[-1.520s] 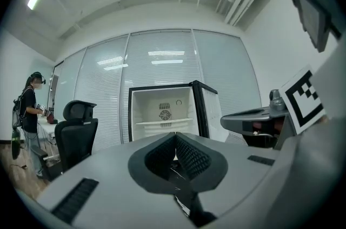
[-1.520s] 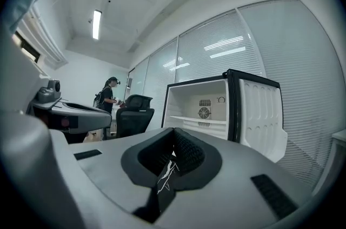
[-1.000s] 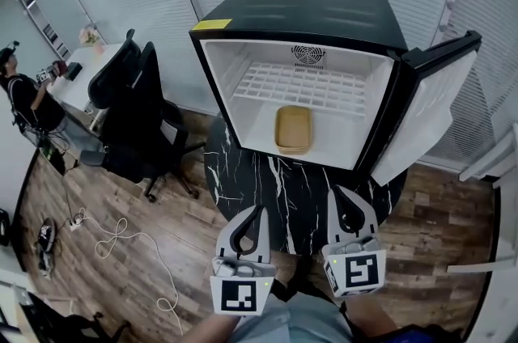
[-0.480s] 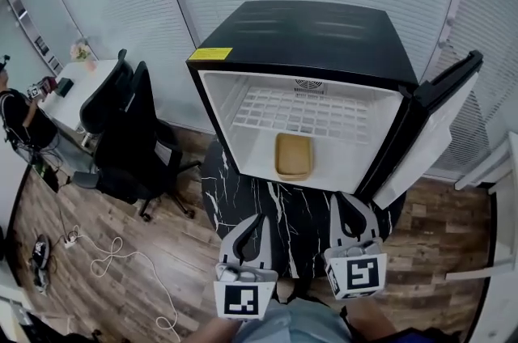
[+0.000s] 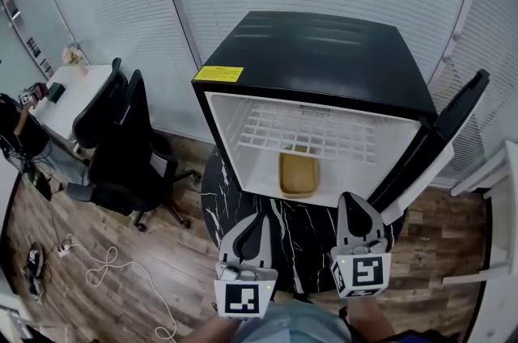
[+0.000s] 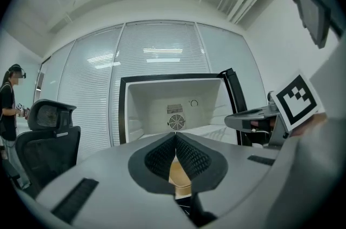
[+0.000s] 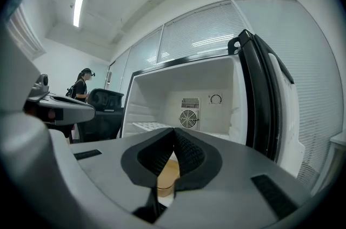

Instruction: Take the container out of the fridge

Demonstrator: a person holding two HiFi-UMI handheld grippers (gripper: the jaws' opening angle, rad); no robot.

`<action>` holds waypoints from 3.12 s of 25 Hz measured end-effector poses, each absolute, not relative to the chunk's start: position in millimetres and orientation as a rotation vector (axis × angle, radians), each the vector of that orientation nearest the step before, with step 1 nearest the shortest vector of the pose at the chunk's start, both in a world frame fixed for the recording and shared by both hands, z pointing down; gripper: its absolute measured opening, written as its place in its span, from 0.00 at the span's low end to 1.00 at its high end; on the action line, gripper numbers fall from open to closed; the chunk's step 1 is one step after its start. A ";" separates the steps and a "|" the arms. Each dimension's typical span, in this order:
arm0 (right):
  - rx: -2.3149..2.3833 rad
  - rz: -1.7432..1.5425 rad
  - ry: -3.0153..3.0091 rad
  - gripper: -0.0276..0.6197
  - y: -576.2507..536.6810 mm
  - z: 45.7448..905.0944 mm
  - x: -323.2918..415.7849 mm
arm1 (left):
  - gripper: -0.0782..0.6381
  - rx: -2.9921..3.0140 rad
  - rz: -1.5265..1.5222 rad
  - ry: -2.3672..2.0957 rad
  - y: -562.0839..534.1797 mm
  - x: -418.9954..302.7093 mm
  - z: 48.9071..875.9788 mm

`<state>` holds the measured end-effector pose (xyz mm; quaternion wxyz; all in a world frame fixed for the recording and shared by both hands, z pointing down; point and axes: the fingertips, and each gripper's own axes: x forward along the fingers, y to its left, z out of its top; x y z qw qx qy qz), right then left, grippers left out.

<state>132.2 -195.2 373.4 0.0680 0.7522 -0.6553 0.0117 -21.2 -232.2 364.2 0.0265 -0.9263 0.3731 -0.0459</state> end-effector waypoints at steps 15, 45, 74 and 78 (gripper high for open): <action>2.247 0.182 -1.888 0.06 -250.0 418.9 150.6 | 0.13 -2.906 -0.213 1.103 -299.0 -1.0 393.8; 2.135 0.566 -1.781 0.18 -308.4 548.0 177.4 | 0.13 -2.993 -0.457 1.149 -346.2 11.0 473.8; 2.089 0.757 -1.676 0.17 -327.5 583.1 182.0 | 0.13 -2.978 -0.472 1.230 -366.1 -8.2 477.2; 2.081 0.729 -1.670 0.12 -329.0 583.0 179.8 | 0.13 -2.984 -0.452 1.241 -365.7 -9.2 474.6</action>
